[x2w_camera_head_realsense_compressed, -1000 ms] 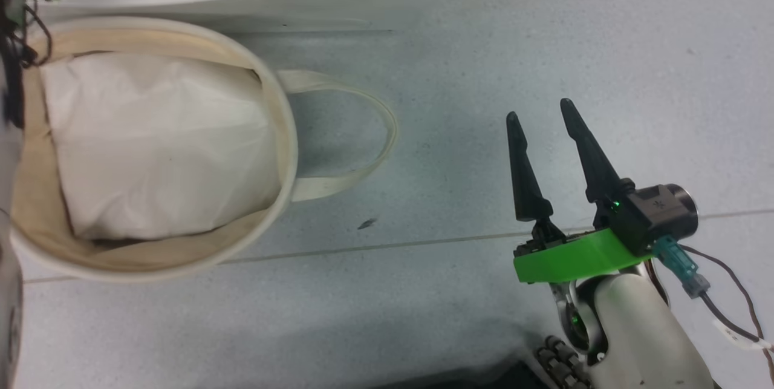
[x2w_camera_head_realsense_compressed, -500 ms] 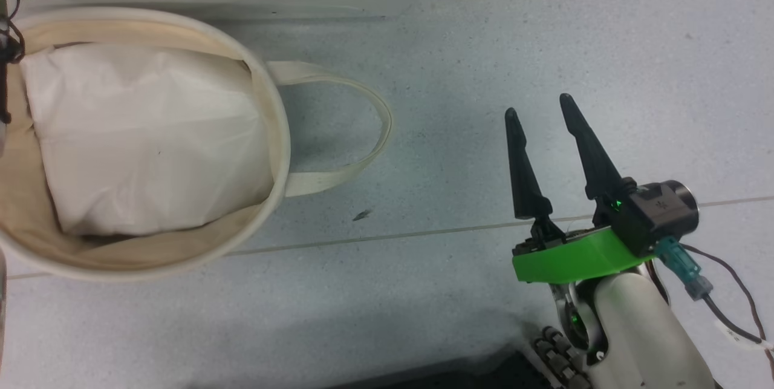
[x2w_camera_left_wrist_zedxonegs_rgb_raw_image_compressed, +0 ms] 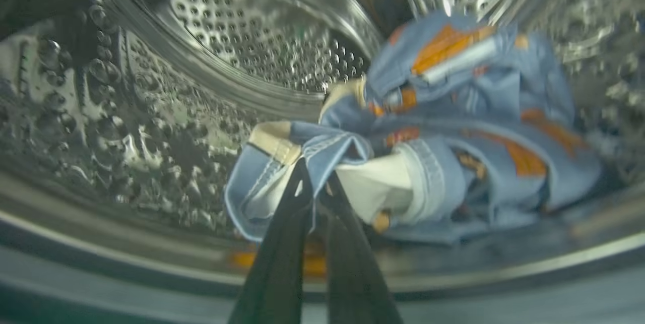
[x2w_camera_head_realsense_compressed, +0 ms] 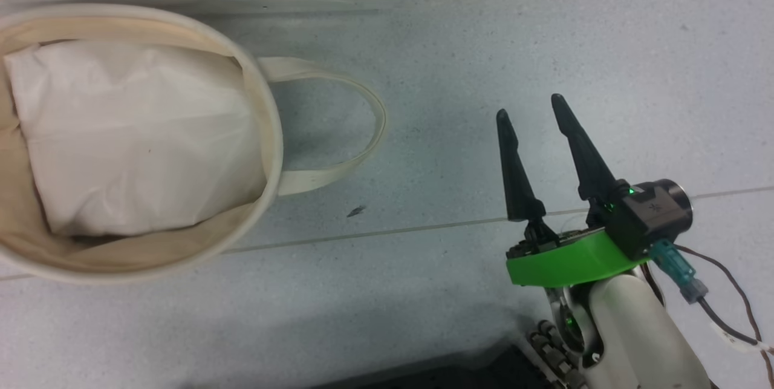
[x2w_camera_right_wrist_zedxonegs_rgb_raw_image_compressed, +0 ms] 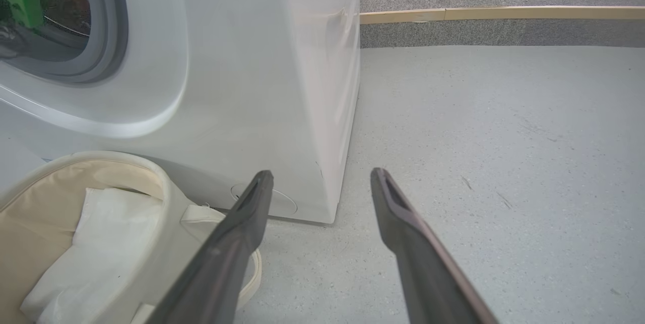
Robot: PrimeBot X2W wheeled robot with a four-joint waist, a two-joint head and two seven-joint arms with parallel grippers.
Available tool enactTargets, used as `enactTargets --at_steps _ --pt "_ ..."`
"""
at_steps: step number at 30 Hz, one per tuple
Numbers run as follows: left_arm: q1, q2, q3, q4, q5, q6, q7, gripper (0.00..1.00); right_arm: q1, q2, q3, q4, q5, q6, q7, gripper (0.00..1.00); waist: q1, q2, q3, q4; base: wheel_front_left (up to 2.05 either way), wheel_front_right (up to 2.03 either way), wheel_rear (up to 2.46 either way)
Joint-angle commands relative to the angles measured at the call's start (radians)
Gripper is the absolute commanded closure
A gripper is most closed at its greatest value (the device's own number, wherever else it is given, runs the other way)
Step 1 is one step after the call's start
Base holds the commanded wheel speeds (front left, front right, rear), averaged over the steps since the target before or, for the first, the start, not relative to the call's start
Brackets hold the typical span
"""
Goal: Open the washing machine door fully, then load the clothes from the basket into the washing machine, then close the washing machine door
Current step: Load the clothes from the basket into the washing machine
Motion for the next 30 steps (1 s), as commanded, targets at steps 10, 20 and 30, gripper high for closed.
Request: enactTargets --at_steps 10,20,30 --pt "-0.106 0.046 0.066 -0.033 -0.093 -0.016 -0.025 0.00 0.011 0.002 0.043 -0.035 0.008 0.000 -0.012 0.00 0.0000 -0.0001 0.021 -0.026 0.00 0.00 0.00" --pt "-0.017 0.036 0.080 -0.101 -0.150 -0.067 -0.026 0.00 0.007 0.002 0.047 -0.036 0.025 0.000 -0.012 0.00 0.0000 -0.0001 -0.031 -0.013 0.00 0.00 0.00" --pt "0.330 0.023 0.079 -0.321 -0.200 -0.114 -0.027 0.00 0.003 0.002 0.047 0.001 0.060 0.000 -0.012 0.00 0.0000 -0.0001 -0.195 0.049 0.00 0.00 0.00"
